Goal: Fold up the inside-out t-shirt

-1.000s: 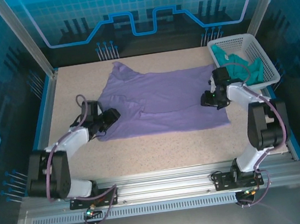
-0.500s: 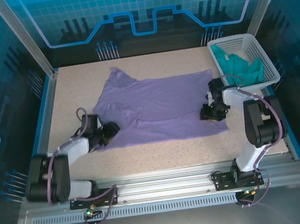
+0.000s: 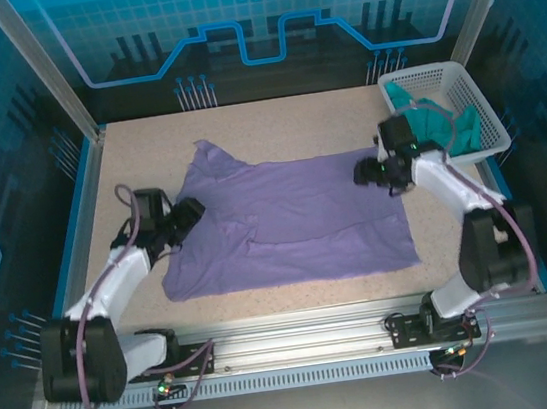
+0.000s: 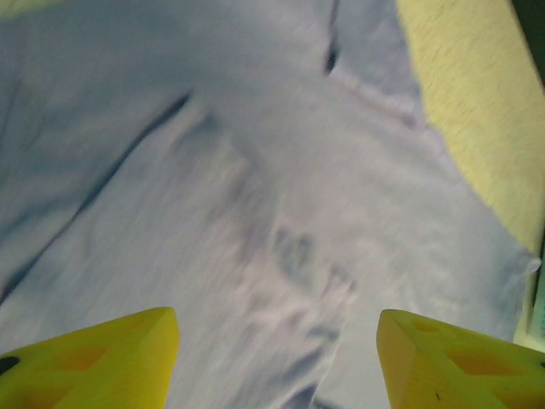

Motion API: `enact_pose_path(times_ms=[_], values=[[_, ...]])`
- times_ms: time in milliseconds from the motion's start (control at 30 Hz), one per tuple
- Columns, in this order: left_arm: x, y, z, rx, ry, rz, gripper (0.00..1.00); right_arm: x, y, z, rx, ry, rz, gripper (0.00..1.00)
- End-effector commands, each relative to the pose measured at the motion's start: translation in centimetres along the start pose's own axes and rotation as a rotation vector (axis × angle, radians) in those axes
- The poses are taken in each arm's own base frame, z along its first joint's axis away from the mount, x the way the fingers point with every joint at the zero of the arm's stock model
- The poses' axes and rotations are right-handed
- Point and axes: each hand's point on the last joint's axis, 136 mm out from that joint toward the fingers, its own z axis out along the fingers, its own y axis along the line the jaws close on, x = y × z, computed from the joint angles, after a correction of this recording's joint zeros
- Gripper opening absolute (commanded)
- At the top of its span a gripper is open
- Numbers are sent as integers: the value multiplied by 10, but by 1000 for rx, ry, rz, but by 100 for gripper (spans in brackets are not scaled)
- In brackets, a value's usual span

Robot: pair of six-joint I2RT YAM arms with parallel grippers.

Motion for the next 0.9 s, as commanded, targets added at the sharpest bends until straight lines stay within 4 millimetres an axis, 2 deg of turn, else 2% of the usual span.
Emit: enact_pose_path(times_ms=[0,167,300,567,633,667,867], values=[[-27,-23,11,49,-47,64,65,-49,-32,33,151,-37,-6,72],[-30,-28,18,70,-45,77,66,-78,-48,72,217,27,-20,70],[-27,-25,20,65,-31,88,66,-86,-55,96,274,97,-49,67],[-26,-23,20,55,-31,115,66,-93,-65,120,307,152,-71,63],[-26,-23,21,58,-30,116,66,-94,-64,122,307,162,-78,59],[-26,-23,21,56,-30,117,66,-88,-68,132,317,188,-80,57],[-28,-24,24,56,-30,119,66,-87,-70,139,317,201,-84,46]])
